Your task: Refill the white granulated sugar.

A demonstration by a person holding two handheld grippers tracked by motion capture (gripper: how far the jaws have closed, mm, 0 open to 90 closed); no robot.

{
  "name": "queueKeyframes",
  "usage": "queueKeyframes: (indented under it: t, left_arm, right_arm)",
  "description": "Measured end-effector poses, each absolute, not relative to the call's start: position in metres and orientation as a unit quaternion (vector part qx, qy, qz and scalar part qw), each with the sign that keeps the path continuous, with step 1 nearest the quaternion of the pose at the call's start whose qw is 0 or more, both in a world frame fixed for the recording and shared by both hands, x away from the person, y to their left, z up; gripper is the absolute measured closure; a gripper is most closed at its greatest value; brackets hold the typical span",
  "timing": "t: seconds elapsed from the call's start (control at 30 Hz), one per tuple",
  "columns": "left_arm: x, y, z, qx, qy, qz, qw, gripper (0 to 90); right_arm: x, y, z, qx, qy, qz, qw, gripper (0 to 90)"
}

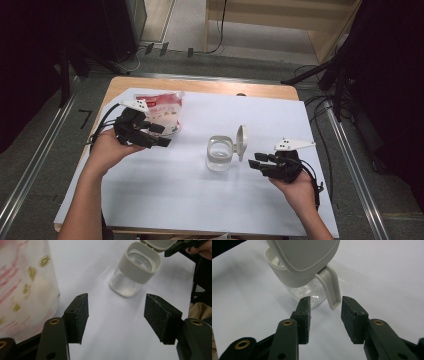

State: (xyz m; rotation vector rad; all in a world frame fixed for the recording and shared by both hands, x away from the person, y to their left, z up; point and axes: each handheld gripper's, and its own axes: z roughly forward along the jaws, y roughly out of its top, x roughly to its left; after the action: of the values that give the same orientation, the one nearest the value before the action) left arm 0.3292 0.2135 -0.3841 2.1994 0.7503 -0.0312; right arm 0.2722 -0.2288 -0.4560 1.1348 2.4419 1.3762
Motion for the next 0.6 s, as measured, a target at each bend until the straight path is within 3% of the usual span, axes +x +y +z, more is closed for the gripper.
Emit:
queueKeyframes:
  t: [0.6]
  left_arm:
    - [0.336,0.27,-0.378,0.839,0.361,0.032,0.405,36.2]
  right_arm:
    - [0.274,-0.223,-0.459,0.367,0.814,0.446,0.063,58.9]
